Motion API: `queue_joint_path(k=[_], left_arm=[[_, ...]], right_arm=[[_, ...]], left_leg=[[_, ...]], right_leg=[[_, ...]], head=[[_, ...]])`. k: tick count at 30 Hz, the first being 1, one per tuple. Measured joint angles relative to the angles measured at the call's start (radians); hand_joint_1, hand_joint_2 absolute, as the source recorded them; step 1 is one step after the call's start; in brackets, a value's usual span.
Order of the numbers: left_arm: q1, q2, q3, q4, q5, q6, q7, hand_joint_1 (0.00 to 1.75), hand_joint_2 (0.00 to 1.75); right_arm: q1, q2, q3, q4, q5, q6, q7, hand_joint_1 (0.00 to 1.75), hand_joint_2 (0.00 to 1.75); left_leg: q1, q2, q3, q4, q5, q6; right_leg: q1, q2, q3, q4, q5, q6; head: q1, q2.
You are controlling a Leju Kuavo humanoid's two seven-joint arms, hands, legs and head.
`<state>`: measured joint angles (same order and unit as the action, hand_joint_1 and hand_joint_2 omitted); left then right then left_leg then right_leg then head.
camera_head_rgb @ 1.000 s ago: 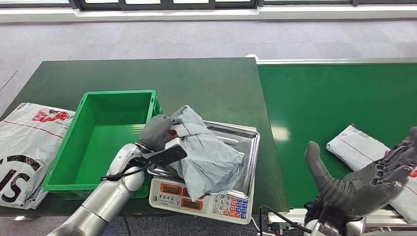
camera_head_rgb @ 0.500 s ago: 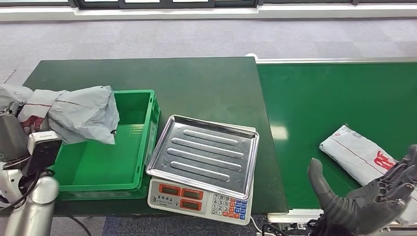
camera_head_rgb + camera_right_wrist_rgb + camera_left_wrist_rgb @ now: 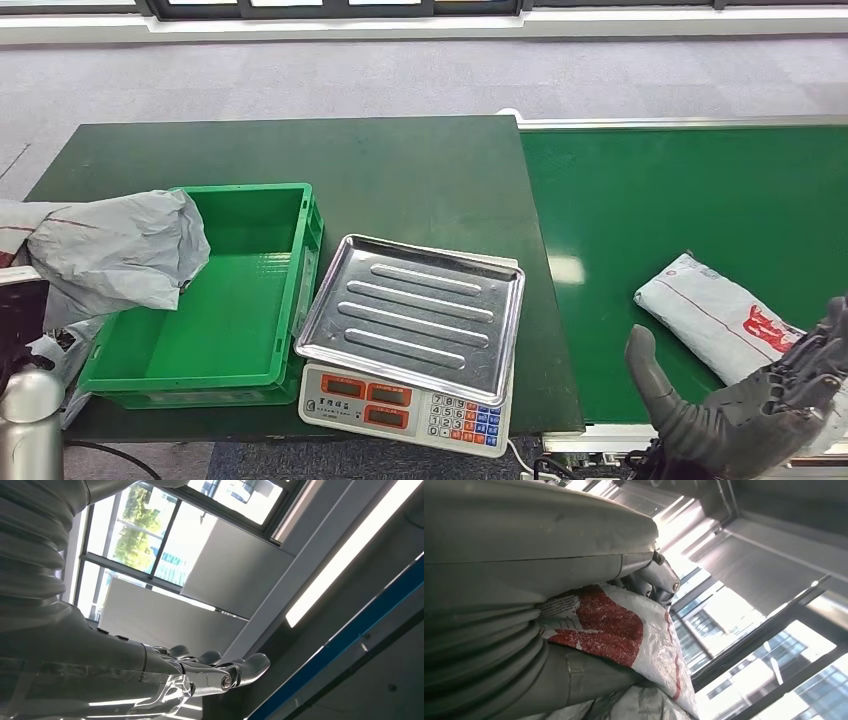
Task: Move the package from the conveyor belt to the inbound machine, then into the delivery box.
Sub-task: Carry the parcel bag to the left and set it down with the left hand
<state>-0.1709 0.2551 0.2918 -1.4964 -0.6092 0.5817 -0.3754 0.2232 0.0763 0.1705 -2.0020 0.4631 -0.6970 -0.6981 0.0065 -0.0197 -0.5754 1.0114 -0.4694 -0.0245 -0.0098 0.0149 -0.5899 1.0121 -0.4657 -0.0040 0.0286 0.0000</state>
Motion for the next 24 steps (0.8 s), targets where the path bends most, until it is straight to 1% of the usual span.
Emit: queue_joint_path(k=[4,7,9,12,15,19,24], left_arm=[[0.077,-0.059,0.024,0.003,0.0,-0.03,-0.031,1.75,1.75],[0.133,-0.107,0.023,0.0,-0.012,-0.048,-0.034,1.75,1.75],[0.157,-0.131,0.018,0.0,-0.021,-0.056,-0.033,1.75,1.75],[0.171,-0.158,-0.003,0.0,-0.025,-0.06,-0.032,1.75,1.75],[0.172,-0.174,-0.041,0.0,-0.033,-0.065,-0.025,1.75,1.75],[0.172,-0.183,-0.102,0.0,-0.048,-0.07,-0.011,1.75,1.75],[0.172,-0.187,-0.139,0.0,-0.056,-0.071,-0.008,1.75,1.75]], right_arm=[[-0.002,0.0,0.0,0.002,-0.016,0.0,0.0,0.0,1.75],[-0.012,-0.004,0.0,0.012,-0.034,0.0,0.0,0.0,1.75],[-0.022,-0.007,0.001,0.021,-0.044,0.0,0.0,0.0,1.75],[-0.036,-0.01,0.002,0.034,-0.049,0.001,0.0,0.0,1.75],[-0.038,-0.01,0.002,0.038,-0.049,0.001,0.0,0.0,1.75],[-0.038,-0.01,0.002,0.043,-0.05,0.002,0.0,0.0,1.75],[-0.039,-0.01,0.002,0.047,-0.054,0.002,0.0,0.0,1.75]], left_leg=[[0.0,0.0,0.0,0.0,-0.001,0.0],[0.0,0.0,-0.001,0.0,-0.002,0.002],[-0.001,0.0,0.0,0.0,-0.002,0.002],[-0.002,0.0,0.0,0.0,-0.002,0.002],[-0.002,-0.001,0.0,0.001,-0.002,0.002],[-0.002,-0.001,0.0,0.001,-0.002,0.002],[-0.002,0.0,0.0,0.001,-0.002,0.002]], right_leg=[[0.0,0.0,0.0,0.0,0.0,0.0],[-0.001,0.001,0.0,0.0,-0.001,0.001],[-0.001,0.0,0.0,-0.001,-0.001,0.001],[-0.002,0.0,0.0,-0.001,-0.001,0.001],[-0.001,-0.001,0.001,-0.001,-0.001,0.001],[-0.001,-0.001,0.001,-0.001,-0.001,0.001],[-0.001,-0.001,0.001,-0.001,-0.001,0.001]], head=[[0.0,0.0],[0.0,0.0],[0.0,0.0],[0.0,0.0],[0.0,0.0],[0.0,0.0],[0.0,0.0]])
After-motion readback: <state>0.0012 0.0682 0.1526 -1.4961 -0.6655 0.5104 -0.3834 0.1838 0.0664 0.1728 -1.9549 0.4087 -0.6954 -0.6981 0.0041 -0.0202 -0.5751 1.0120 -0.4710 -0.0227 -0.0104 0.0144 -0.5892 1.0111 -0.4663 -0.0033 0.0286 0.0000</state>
